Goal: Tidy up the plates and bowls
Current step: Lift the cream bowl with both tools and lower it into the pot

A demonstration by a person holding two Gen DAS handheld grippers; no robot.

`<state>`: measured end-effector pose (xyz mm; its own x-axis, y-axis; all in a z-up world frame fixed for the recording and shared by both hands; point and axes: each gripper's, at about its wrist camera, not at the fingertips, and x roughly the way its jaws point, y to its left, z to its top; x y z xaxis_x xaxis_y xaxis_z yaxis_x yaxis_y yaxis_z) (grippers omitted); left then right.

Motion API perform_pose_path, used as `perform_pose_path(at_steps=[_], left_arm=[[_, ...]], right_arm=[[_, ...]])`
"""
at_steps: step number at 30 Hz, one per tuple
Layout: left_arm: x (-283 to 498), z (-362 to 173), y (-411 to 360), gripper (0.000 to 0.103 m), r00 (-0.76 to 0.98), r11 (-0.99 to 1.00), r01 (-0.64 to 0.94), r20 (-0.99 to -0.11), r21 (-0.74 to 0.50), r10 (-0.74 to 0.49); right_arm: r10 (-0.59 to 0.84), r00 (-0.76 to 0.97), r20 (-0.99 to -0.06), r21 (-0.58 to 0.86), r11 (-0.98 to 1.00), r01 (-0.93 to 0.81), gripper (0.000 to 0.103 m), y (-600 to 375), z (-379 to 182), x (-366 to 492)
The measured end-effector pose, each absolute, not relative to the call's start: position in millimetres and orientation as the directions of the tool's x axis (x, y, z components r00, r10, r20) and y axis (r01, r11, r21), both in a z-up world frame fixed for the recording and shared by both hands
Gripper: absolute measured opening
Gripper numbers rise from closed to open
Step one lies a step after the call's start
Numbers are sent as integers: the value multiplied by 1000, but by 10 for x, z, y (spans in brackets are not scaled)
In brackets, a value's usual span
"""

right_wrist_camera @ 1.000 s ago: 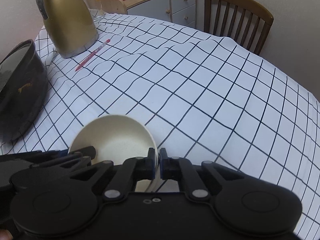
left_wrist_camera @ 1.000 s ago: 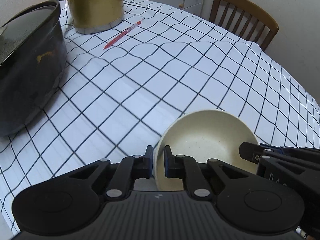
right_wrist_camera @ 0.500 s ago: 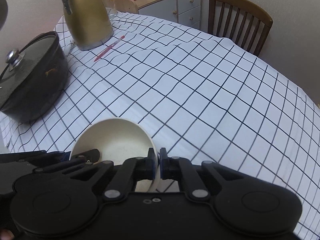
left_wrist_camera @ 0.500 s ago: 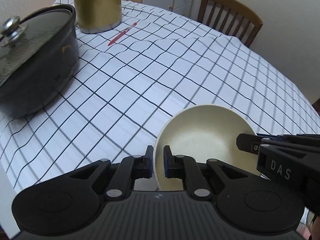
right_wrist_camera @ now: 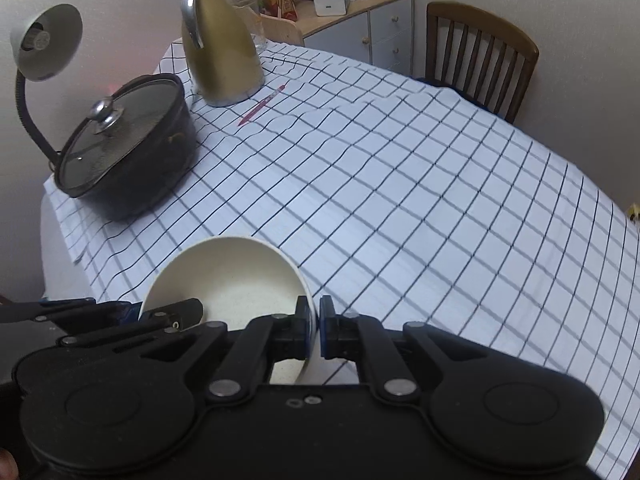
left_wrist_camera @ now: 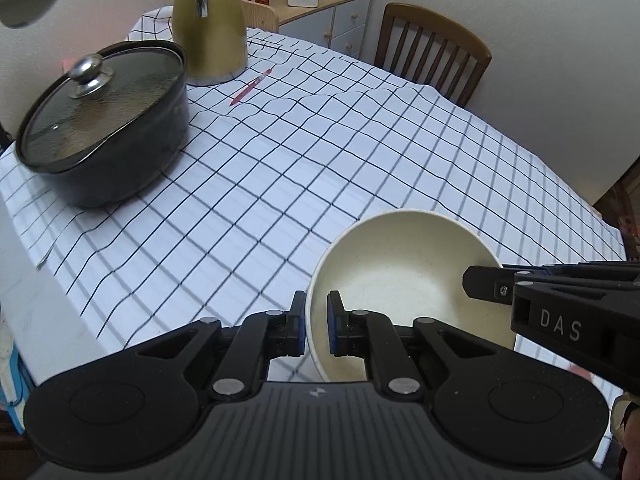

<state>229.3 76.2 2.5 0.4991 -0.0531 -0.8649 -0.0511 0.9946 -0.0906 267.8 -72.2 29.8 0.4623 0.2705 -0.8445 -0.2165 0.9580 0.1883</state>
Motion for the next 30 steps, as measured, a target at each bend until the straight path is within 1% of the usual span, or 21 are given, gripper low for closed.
perform_pose_path(at_steps=[9,15,21,30], left_arm=[[1668,317,687,10,497,997,-19,-866,-69,-51],[1323,354,701,10,487,999,-5,-873,-48,-40],[1032,239,774,10,458,999,5,-888,-35,-34],[846,-139,849,10,408,999,1,-912,-37,-35]], right_arm=[[288,464,-838,187,950,-251,5,-765,568,2085],[307,459,-833,206,944,-259,5,-778,596,1751],[325,437,-838,228,938,-260,5,-733,481,1451],[310,390,-867,220,941,-258,5,-604,143,1198]])
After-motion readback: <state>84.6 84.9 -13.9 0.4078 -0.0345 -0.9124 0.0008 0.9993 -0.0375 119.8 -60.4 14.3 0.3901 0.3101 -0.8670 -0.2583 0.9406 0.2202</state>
